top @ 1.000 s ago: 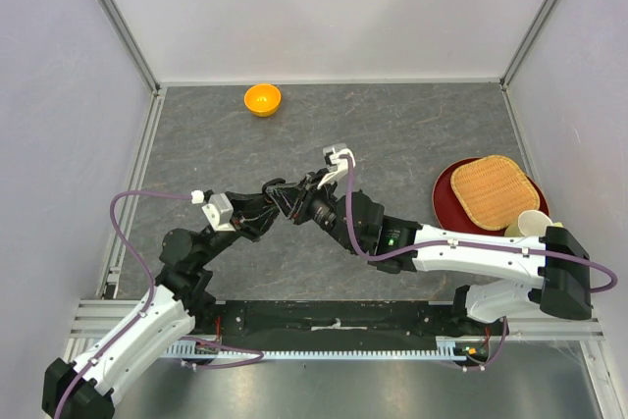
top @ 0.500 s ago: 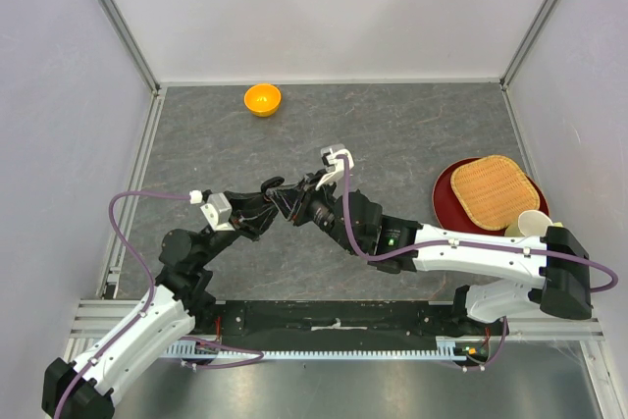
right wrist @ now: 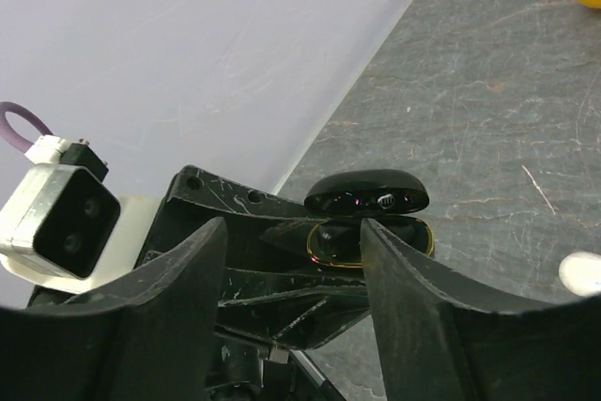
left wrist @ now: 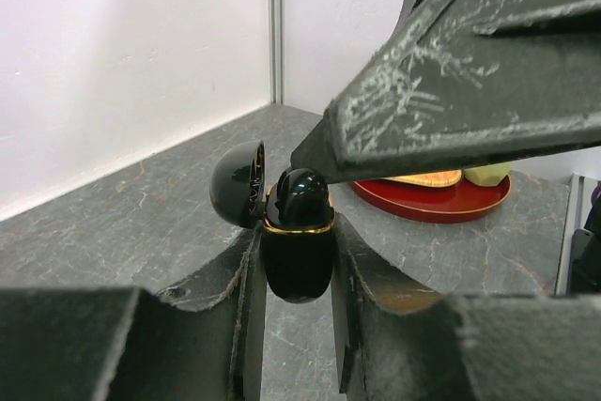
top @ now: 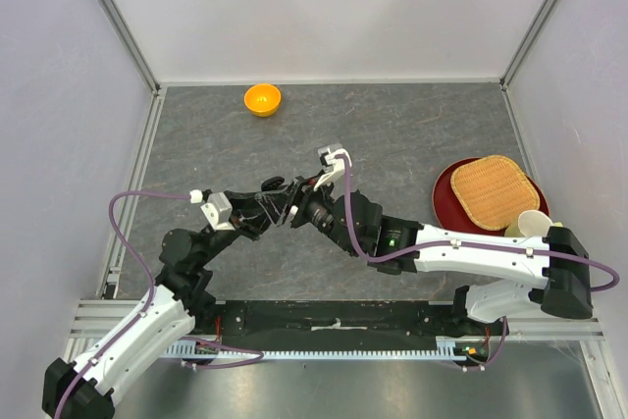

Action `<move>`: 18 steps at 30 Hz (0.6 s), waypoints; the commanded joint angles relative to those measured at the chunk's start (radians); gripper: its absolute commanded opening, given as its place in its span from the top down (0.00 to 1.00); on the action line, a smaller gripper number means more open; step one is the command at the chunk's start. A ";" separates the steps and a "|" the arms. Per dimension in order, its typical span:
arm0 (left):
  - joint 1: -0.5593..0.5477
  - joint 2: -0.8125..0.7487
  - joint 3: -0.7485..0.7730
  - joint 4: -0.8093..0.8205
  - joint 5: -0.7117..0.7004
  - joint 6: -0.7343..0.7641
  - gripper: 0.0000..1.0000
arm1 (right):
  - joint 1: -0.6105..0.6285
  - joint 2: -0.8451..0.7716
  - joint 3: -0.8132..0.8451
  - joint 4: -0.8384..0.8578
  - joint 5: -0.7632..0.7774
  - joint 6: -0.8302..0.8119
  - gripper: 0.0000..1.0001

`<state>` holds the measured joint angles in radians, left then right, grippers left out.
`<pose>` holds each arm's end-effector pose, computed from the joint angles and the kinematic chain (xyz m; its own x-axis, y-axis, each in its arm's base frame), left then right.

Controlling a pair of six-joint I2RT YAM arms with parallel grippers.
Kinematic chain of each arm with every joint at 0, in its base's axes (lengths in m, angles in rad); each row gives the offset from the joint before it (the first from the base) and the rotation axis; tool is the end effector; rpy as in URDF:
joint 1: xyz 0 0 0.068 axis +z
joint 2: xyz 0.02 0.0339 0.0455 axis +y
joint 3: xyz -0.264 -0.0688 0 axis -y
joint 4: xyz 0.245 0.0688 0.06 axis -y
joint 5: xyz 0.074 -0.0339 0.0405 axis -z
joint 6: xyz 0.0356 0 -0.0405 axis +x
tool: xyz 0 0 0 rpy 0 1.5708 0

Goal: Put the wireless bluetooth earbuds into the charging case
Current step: Place the earbud in the charging case.

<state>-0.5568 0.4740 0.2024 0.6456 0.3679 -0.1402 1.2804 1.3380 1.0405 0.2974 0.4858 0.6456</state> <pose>0.1096 -0.0833 0.2652 0.1985 -0.2771 -0.9401 0.8130 0.5822 0.0000 0.1065 0.2984 0.3559 -0.4294 0.4214 -0.7988 -0.5699 0.5596 0.6016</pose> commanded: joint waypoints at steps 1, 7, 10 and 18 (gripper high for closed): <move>0.000 -0.025 0.014 0.075 0.023 -0.016 0.98 | -0.007 -0.019 0.049 -0.026 0.050 -0.015 0.31; 0.000 -0.040 0.006 0.055 0.025 -0.016 0.98 | -0.007 -0.031 0.049 0.032 0.020 -0.029 0.28; 0.000 -0.044 0.003 0.049 0.023 -0.016 0.98 | -0.007 -0.049 0.035 0.086 0.008 -0.043 0.27; 0.000 -0.057 0.002 0.032 0.026 -0.016 0.98 | -0.009 -0.102 -0.002 0.134 0.025 -0.057 0.23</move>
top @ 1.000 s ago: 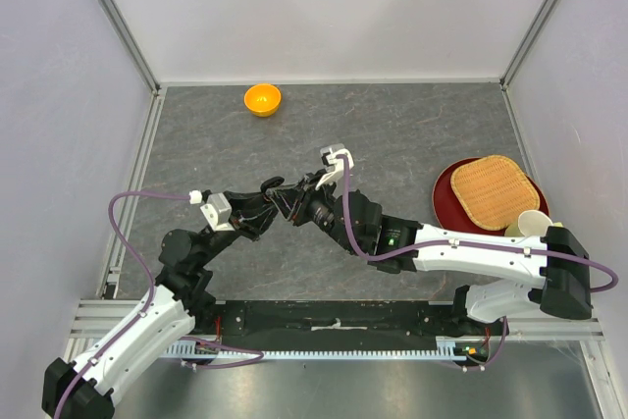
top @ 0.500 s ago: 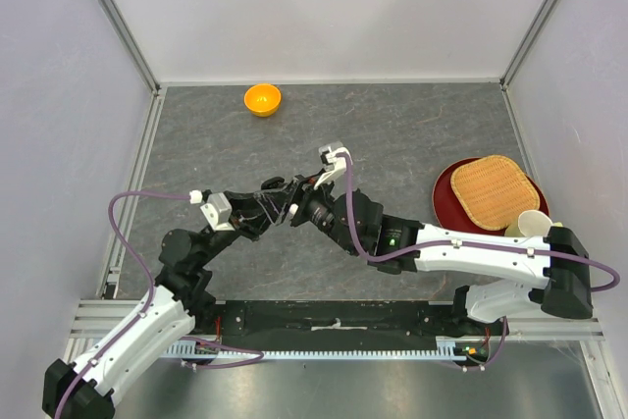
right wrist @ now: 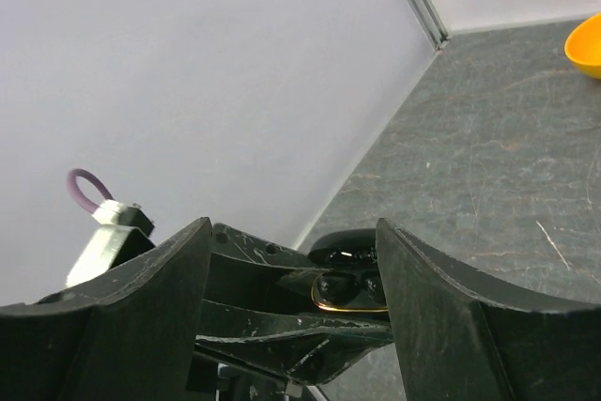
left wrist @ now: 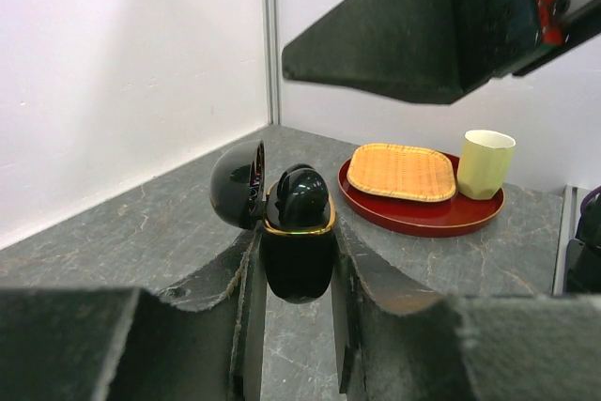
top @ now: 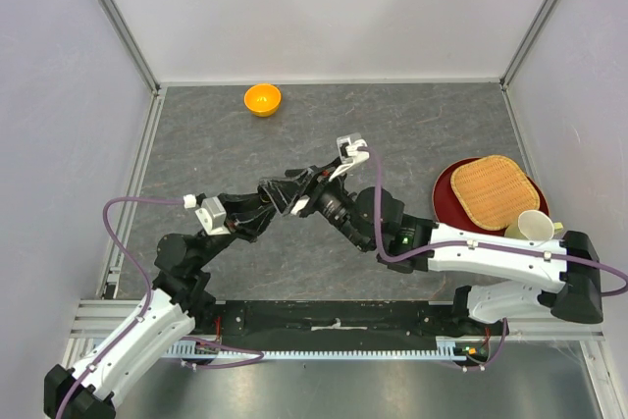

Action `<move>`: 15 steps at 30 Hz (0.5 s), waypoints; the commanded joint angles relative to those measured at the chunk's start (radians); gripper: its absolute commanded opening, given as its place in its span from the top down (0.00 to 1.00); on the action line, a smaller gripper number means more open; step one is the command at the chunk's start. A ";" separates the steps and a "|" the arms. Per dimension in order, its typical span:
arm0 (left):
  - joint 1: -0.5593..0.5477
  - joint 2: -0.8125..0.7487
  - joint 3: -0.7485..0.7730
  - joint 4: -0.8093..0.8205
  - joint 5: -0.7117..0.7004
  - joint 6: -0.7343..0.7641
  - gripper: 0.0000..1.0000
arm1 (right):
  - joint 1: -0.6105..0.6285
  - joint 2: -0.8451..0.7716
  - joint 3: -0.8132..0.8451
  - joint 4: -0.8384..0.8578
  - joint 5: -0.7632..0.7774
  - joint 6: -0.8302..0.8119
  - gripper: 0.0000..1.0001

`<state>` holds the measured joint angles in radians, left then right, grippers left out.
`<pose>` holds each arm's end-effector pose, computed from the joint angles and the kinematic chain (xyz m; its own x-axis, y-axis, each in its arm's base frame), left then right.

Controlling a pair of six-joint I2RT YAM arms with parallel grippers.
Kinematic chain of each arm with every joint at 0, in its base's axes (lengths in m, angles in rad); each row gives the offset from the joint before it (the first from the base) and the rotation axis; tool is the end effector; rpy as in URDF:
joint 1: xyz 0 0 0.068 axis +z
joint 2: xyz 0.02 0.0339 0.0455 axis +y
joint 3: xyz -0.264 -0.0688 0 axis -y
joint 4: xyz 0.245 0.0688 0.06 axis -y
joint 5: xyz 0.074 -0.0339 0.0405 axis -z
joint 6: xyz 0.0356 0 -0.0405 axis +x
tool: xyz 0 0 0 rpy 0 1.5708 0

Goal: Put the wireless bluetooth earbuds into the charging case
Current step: Place the earbud in the charging case.

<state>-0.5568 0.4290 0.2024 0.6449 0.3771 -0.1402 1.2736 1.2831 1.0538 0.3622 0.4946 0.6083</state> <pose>0.1034 -0.0798 0.2702 0.2329 -0.2980 -0.9257 0.8176 0.5755 0.0204 0.1045 0.2835 0.3833 -0.3704 0.5084 -0.7774 -0.5997 0.5083 0.6181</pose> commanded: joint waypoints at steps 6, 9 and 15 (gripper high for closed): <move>0.000 -0.012 0.005 0.042 0.040 -0.021 0.98 | 0.000 -0.053 -0.023 -0.031 0.116 0.027 0.21; 0.000 -0.012 0.005 0.064 0.046 -0.032 0.98 | 0.000 -0.044 -0.003 -0.112 0.165 0.034 0.21; 0.000 0.014 0.022 0.078 0.051 -0.039 0.98 | 0.000 -0.025 0.026 -0.215 0.156 0.044 0.24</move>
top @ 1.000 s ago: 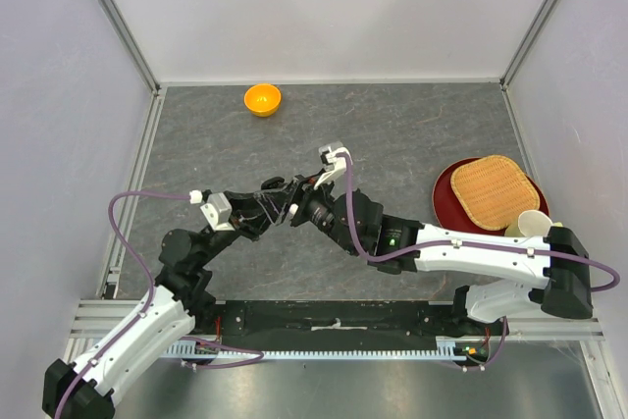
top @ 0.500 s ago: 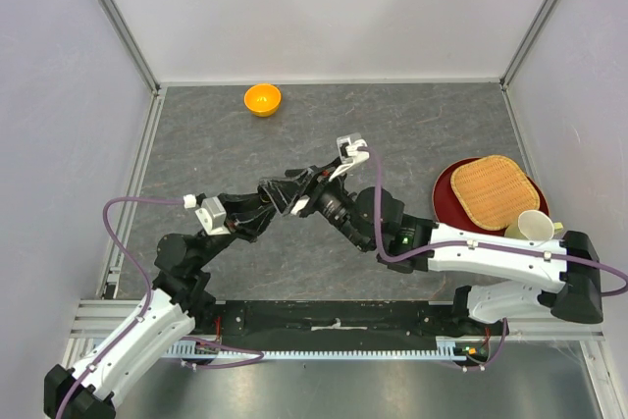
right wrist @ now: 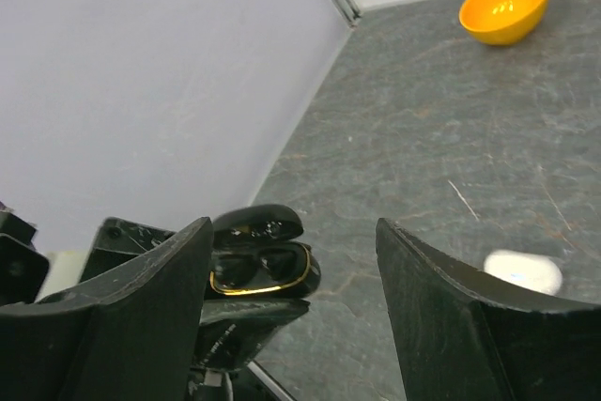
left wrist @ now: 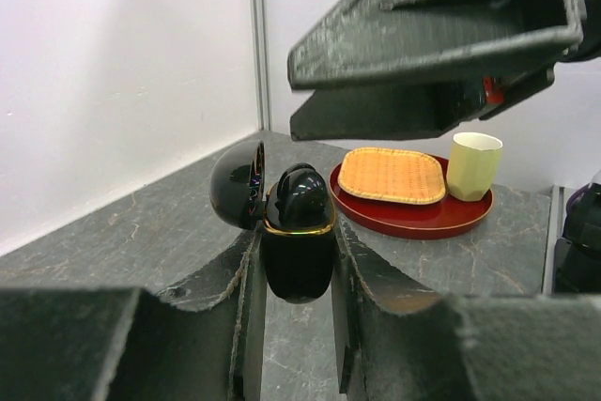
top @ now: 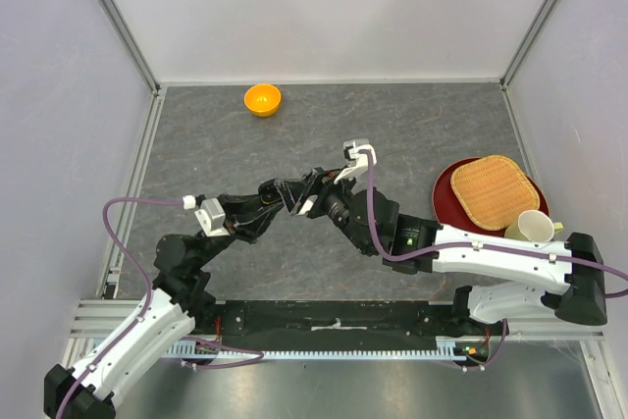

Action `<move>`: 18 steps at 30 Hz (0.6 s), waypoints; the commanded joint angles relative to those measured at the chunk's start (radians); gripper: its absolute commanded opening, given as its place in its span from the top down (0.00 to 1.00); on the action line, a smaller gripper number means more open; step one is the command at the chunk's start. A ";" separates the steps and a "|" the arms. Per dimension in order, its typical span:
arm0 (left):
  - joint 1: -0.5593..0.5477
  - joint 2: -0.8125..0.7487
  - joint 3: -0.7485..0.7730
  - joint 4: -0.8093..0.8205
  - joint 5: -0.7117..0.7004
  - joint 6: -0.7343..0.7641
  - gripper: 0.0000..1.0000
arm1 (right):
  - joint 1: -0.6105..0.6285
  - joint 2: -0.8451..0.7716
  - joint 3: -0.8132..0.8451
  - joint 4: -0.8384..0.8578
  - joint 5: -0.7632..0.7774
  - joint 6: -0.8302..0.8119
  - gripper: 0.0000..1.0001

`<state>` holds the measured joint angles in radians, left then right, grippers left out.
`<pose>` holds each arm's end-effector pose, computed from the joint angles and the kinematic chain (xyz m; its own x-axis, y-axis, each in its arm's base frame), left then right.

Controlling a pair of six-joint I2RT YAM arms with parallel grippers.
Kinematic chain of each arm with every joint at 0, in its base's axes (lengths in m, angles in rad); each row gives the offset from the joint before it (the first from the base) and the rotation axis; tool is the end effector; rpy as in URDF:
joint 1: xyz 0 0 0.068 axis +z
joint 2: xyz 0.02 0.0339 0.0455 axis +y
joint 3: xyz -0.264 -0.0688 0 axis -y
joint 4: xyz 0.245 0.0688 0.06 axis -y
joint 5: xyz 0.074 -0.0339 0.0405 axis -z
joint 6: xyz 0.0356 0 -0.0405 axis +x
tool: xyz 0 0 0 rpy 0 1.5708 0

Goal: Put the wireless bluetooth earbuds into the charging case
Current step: Place the earbud in the charging case.

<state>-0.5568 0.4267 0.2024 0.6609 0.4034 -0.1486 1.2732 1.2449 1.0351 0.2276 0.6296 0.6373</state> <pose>0.1018 -0.0798 0.2719 0.2384 -0.3088 -0.9208 0.8325 0.5532 0.0300 0.1052 0.2715 0.3731 -0.3529 0.4896 -0.7973 -0.4854 0.6327 0.6034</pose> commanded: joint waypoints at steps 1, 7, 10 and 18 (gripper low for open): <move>0.000 0.021 0.025 0.063 0.026 -0.032 0.98 | 0.000 0.016 0.045 -0.088 0.012 0.016 0.24; 0.000 0.035 0.025 0.077 0.028 -0.043 0.98 | -0.001 0.027 0.043 -0.106 -0.042 0.024 0.23; 0.000 0.038 0.025 0.077 0.028 -0.043 0.98 | 0.000 0.028 0.037 -0.094 -0.056 0.022 0.23; 0.000 0.043 0.032 0.080 0.031 -0.042 0.98 | 0.000 0.073 0.077 -0.154 -0.050 0.025 0.24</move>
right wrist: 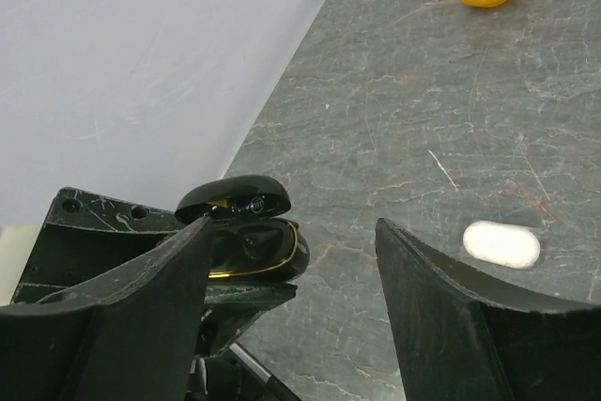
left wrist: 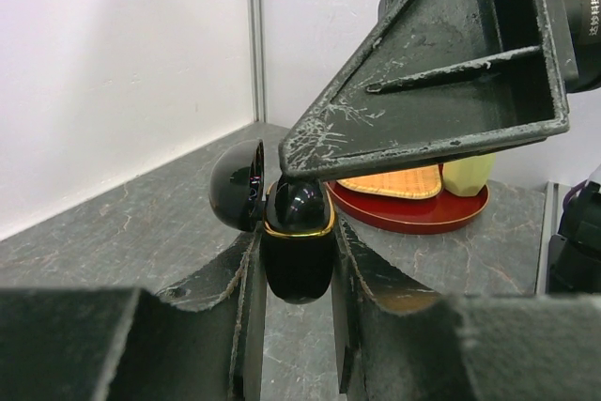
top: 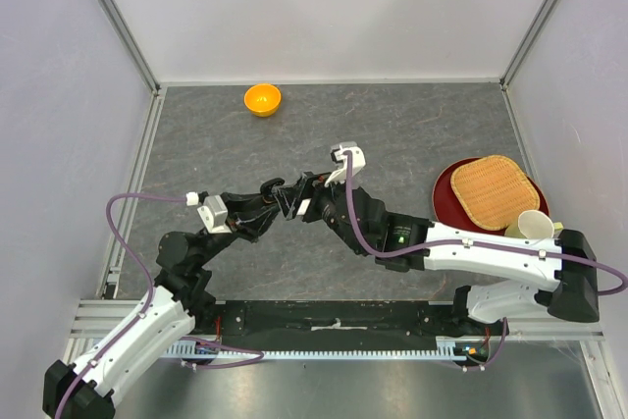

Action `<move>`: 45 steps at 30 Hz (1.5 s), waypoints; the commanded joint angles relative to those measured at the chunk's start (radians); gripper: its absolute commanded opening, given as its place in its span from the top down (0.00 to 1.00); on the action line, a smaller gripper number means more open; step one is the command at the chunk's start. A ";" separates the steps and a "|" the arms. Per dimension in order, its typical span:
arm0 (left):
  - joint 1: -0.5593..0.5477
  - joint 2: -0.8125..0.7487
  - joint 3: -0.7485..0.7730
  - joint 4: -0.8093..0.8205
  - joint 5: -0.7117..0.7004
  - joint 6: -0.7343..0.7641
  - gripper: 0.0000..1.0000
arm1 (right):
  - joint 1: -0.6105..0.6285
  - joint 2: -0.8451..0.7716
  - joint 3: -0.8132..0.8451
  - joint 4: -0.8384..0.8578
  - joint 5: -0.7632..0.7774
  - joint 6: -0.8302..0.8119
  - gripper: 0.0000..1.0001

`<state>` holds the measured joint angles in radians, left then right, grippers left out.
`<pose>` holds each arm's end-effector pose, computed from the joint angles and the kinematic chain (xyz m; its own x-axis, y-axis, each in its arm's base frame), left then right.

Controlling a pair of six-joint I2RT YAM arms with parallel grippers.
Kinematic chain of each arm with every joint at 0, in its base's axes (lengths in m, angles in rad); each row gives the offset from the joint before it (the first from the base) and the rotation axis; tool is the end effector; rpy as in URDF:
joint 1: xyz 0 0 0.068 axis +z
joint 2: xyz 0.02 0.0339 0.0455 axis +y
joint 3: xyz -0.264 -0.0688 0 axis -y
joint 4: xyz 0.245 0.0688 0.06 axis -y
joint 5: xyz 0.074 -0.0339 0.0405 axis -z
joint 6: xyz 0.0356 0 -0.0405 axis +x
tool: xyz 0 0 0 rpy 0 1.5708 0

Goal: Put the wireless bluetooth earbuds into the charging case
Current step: Place the earbud in the charging case, then close the charging case.

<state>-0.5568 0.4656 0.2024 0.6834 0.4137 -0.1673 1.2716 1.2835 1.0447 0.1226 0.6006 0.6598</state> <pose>0.1059 -0.0828 0.2697 0.2090 -0.3097 -0.9276 0.8420 0.5393 0.0097 0.1077 0.2808 0.3550 -0.4088 0.3903 -0.8249 -0.4712 0.6838 0.5571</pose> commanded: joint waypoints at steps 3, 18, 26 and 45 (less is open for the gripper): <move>0.000 0.002 0.031 0.057 0.022 -0.021 0.98 | 0.002 0.057 0.090 -0.084 -0.027 0.003 0.24; 0.000 -0.035 0.014 0.010 0.002 -0.009 0.98 | 0.002 -0.099 -0.067 0.185 -0.019 -0.019 0.21; 0.000 -0.036 0.006 -0.001 0.002 -0.012 0.98 | 0.000 -0.148 -0.080 0.167 0.014 -0.025 0.15; 0.000 0.050 0.040 0.034 0.145 -0.043 0.98 | -0.373 -0.089 0.080 -0.178 -0.557 0.118 0.02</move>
<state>-0.5560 0.5072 0.2024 0.6689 0.4969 -0.1833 0.9455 1.1629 1.0645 -0.0261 0.3252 0.7277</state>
